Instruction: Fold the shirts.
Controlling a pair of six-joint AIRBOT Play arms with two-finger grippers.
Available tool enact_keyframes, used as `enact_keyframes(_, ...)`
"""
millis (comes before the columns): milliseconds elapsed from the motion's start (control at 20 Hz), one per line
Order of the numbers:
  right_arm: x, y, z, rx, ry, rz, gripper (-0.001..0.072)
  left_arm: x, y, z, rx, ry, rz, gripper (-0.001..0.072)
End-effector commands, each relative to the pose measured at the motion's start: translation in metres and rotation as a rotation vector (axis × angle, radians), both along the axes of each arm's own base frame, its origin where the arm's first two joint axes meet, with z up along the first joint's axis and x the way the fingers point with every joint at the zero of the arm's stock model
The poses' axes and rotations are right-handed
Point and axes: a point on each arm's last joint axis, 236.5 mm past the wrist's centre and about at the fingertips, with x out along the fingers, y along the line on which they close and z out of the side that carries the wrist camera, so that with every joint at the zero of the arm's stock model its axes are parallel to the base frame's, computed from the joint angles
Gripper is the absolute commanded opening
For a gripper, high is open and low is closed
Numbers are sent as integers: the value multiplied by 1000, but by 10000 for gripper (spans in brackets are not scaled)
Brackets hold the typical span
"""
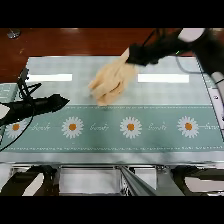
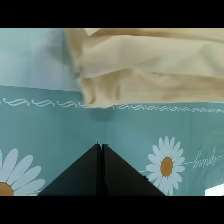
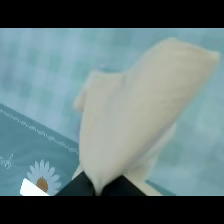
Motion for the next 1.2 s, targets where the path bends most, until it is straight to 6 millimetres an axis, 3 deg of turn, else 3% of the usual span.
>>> enact_keyframes(0, 9, -55, 87, -60, -139, -105, 30, 1, -4, 4, -35, 1, 5, 19)
enact_keyframes(200, 3, -131, 117, -60, -152, -270, 30, 1, -4, 4, -35, 1, 6, 19)
enact_keyframes(350, -10, -204, 123, -74, -100, -431, 30, 1, -4, 4, -35, 1, 5, 18)
enact_keyframes(450, -30, -245, 111, -96, -1, -516, 29, 1, -4, 4, -35, 0, 6, 19)
enact_keyframes(600, -65, -290, 78, -160, 144, -621, 28, 1, -4, 5, -34, -2, 8, 19)
enact_keyframes(850, -127, -336, 20, -258, 293, -770, 28, 2, -4, 5, -34, -4, 11, 19)
enact_keyframes(1050, -202, -375, -3, -252, 395, -978, 28, 2, -4, 5, -34, -5, 11, 19)
enact_keyframes(1150, -253, -397, -11, -291, 458, -1129, 28, 4, -3, 5, -33, -10, 16, 19)
